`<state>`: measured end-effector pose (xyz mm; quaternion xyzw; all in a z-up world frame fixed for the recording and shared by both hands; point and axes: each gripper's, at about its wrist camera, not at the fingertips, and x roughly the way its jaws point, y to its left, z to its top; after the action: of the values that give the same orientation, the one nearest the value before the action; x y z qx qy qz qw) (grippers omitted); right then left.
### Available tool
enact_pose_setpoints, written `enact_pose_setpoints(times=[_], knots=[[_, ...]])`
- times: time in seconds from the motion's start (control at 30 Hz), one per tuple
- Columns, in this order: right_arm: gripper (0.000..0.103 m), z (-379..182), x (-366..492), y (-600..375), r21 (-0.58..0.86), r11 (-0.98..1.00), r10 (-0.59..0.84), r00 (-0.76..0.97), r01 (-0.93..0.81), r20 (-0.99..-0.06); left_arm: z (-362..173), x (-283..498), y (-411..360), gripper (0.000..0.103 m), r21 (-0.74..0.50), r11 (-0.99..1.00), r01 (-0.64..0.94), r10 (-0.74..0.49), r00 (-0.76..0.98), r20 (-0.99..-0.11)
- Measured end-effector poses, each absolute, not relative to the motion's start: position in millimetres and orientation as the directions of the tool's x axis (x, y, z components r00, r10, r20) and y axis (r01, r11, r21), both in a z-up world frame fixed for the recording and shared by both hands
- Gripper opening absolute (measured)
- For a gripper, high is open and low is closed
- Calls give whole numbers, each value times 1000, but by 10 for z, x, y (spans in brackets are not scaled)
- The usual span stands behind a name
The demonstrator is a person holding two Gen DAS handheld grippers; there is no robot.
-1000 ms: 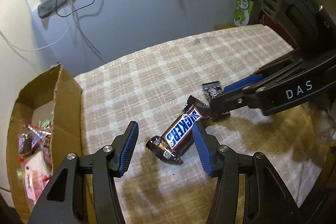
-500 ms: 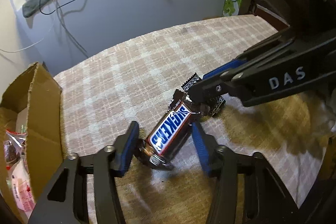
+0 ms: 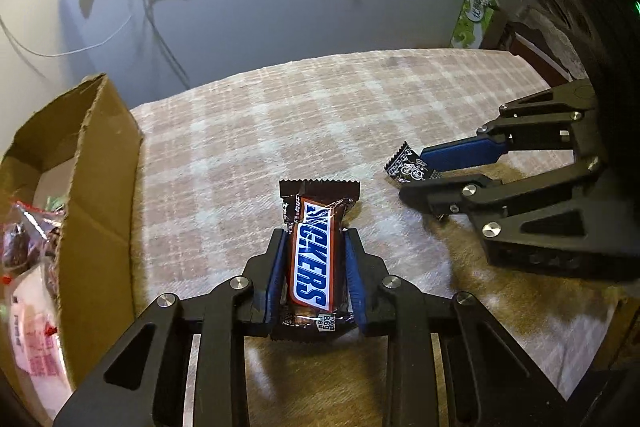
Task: Organize snacks
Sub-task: 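Carry the Snickers bar and black packet over the box with both tools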
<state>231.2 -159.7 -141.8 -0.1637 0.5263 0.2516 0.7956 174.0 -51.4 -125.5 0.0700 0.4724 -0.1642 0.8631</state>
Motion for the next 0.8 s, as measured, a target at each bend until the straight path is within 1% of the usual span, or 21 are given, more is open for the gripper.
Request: enact_pose_setpoints(times=[0.1,0.37,0.67,0.8], knots=[[26,-1414,2305,-1583,-17,815,218,334,-580,-917,-1249,1716,-512,27,-42,940,339,-219,503,-836],[25,-1305,2263,-1737,51,835,273,331,-548,-903,-1108,1578,-339,27,-85,952,294,-238,540,-807],[25,-959,2036,-1775,104,822,350,354,-559,-867,-788,1316,-175,27,-79,960,269,-233,612,-756],[25,-823,1942,-1663,105,810,372,368,-577,-852,-640,1206,-49,27,-75,965,253,-226,647,-728]])
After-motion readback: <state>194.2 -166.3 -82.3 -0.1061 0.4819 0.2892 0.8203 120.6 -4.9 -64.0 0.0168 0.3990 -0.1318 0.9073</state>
